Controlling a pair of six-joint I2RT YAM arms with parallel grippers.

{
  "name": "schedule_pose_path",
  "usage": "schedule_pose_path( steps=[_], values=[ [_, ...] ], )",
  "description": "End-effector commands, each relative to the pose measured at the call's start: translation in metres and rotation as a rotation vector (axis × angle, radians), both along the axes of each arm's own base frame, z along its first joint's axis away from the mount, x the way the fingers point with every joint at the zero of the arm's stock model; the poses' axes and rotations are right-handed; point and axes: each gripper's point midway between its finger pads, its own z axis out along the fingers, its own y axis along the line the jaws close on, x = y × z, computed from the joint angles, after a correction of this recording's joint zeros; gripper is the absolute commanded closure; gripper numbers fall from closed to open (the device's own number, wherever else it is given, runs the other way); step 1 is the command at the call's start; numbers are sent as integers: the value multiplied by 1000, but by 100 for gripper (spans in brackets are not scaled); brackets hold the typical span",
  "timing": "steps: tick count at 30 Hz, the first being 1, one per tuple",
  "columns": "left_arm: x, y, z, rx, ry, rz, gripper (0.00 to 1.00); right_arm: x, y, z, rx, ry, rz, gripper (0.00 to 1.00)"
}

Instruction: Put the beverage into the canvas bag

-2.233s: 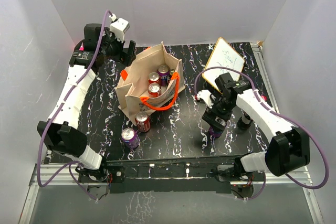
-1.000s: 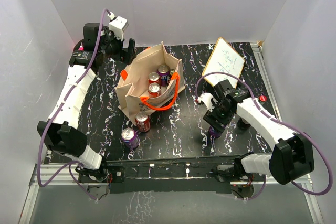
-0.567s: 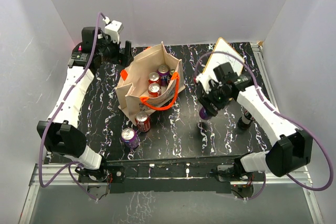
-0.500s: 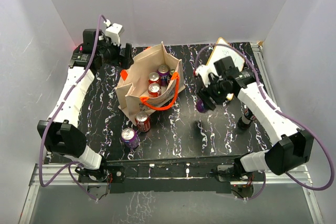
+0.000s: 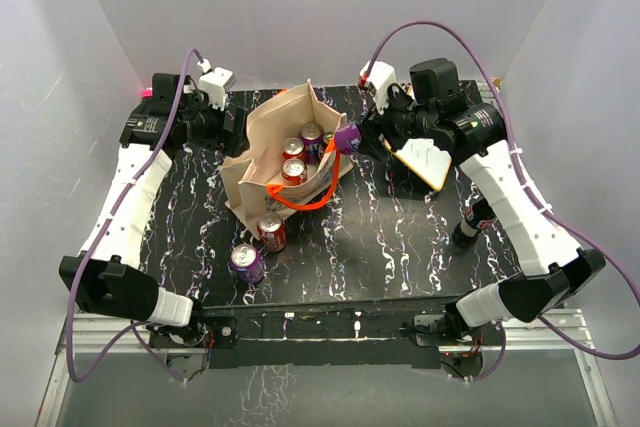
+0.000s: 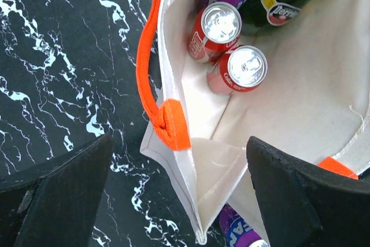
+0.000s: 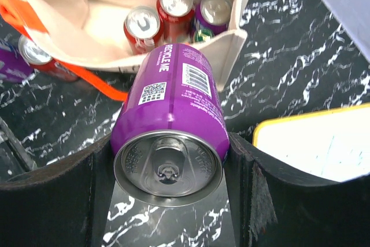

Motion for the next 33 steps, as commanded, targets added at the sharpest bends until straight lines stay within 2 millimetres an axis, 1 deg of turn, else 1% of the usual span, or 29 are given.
schedule_pose_path(
  steps=[1,5,8,11,13,18,20,22,25,29,30,33],
  values=[
    [-20,4,-9,26,53,-19,3,18,32,78,186,-221,55,92],
    [-19,5,-9,20,51,-12,3,25,59,87,235,-218,90,92],
    [-17,2,-7,-24,64,19,4,28,78,91,257,-226,111,92],
    [-19,-5,-12,-76,97,7,6,31,97,87,289,-190,148,92],
    [-21,-6,-18,-84,119,11,7,36,110,80,302,-156,164,92],
    [-27,-5,-28,-79,155,12,8,43,136,76,332,-129,195,92],
    [-29,-4,-30,-70,169,18,8,46,142,74,339,-119,199,92],
    [-34,-3,-31,-65,180,15,9,51,152,60,338,-81,209,92],
    [-43,-3,-33,-61,198,-7,10,54,159,46,333,-50,228,92],
    [-57,-1,-49,-35,314,-22,13,59,166,36,326,-30,245,92],
    [-61,-1,-50,-33,333,-29,14,61,167,34,323,-27,246,92],
    [-64,-2,-44,-28,306,-56,14,63,169,29,317,-22,254,92]
  ],
)
